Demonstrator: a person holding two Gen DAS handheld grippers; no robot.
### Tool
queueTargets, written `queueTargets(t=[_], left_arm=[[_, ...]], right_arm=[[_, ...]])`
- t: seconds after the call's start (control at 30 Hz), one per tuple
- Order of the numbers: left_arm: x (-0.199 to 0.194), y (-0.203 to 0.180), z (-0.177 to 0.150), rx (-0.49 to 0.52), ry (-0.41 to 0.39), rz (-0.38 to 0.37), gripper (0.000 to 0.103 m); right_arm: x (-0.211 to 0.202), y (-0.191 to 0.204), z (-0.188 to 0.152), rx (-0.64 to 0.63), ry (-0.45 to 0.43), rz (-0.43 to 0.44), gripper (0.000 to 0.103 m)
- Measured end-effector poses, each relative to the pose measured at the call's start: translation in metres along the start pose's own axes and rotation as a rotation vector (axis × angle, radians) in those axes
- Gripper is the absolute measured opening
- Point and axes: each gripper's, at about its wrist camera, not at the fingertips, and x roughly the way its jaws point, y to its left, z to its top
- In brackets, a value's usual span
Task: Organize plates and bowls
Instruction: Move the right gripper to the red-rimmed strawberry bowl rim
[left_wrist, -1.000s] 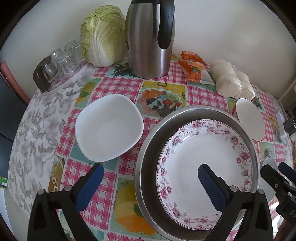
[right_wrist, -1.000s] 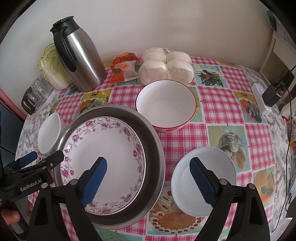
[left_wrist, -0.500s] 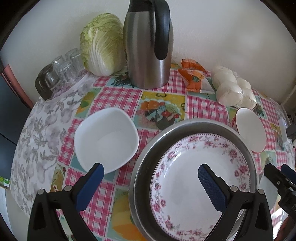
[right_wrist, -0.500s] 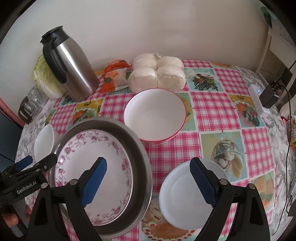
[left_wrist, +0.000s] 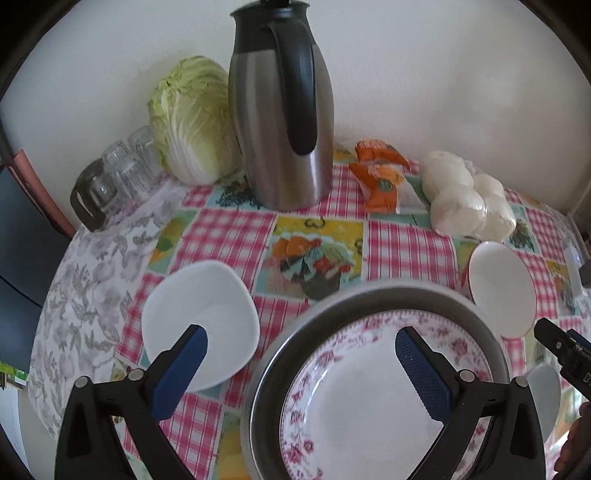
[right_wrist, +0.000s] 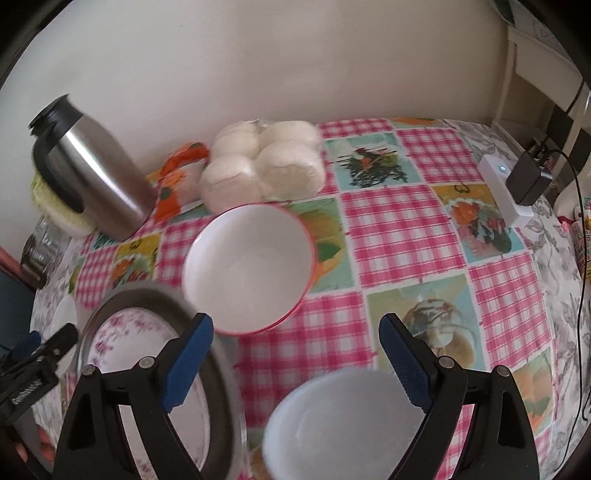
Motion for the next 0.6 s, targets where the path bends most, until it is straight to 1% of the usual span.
queueTargets(t=[0.17,0.3,0.43,0.5,0.6], left_arm=[[0.003,-0.011,0.004,0.016,-0.029,0.002,0.103],[0.008,-0.025,0.005,0.035,-0.030,0.010,0.103],[0.006,-0.044,0.015,0.087,-0.026,-0.014,0.103],[0.002,-0.054,0.023,0.103,-0.040,-0.037,0.103],[-0.001,-0.068,0.032,0.116,-0.058,-0.035,0.103]], right_arm=[[0.010,-0.014,0.009,-0.001,-0.012,-0.031,0.092],[0.019,-0.027,0.014,0.027,-0.010,-0.019,0.092],[0.027,-0.039,0.017,0.053,-0.004,-0.029,0.092],[0.030,-0.044,0.017,0.063,-0.002,-0.028,0.092],[0.035,-0.049,0.017,0.076,0.009,-0.022,0.092]])
